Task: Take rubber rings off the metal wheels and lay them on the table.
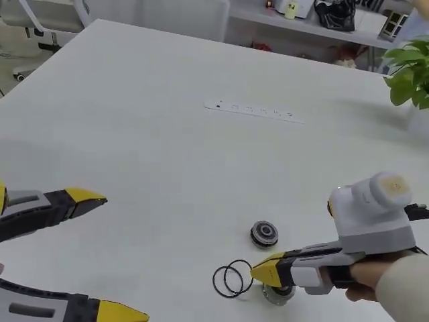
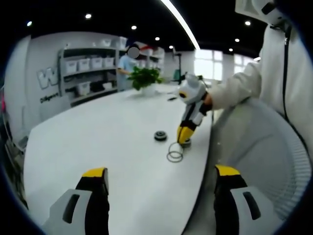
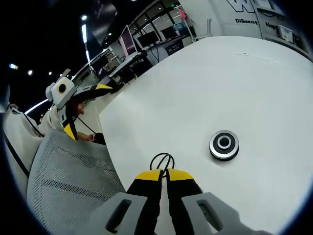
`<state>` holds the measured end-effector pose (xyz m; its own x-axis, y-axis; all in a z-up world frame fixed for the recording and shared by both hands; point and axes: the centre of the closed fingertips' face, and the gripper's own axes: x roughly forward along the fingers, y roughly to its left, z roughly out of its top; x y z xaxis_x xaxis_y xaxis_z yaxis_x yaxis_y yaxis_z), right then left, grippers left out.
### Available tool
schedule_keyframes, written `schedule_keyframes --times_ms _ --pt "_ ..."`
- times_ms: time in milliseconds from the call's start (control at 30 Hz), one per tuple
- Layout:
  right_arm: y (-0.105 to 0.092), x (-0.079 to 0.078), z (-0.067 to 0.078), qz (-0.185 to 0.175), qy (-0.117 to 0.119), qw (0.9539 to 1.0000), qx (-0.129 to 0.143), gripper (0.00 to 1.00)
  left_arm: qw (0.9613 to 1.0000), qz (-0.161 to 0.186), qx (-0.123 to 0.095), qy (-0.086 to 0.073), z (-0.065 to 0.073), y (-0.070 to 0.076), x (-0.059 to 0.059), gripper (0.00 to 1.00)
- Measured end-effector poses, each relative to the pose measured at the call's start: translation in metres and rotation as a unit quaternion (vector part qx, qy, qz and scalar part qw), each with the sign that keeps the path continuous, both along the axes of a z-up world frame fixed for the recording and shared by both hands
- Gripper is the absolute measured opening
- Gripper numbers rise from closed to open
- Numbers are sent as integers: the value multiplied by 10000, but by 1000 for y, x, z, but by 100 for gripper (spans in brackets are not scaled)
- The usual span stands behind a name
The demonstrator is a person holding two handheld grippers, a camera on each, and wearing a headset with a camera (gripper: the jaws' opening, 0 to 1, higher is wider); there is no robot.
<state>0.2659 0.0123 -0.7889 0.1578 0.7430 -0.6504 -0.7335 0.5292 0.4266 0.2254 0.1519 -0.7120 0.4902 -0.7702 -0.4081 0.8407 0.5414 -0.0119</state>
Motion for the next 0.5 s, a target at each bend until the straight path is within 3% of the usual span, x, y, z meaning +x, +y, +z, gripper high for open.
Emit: schedule_keyframes --times_ms 500 --pt "-8 8 6 -175 -171 9997 24 2 10000 1 39 -18 1 1 1 90"
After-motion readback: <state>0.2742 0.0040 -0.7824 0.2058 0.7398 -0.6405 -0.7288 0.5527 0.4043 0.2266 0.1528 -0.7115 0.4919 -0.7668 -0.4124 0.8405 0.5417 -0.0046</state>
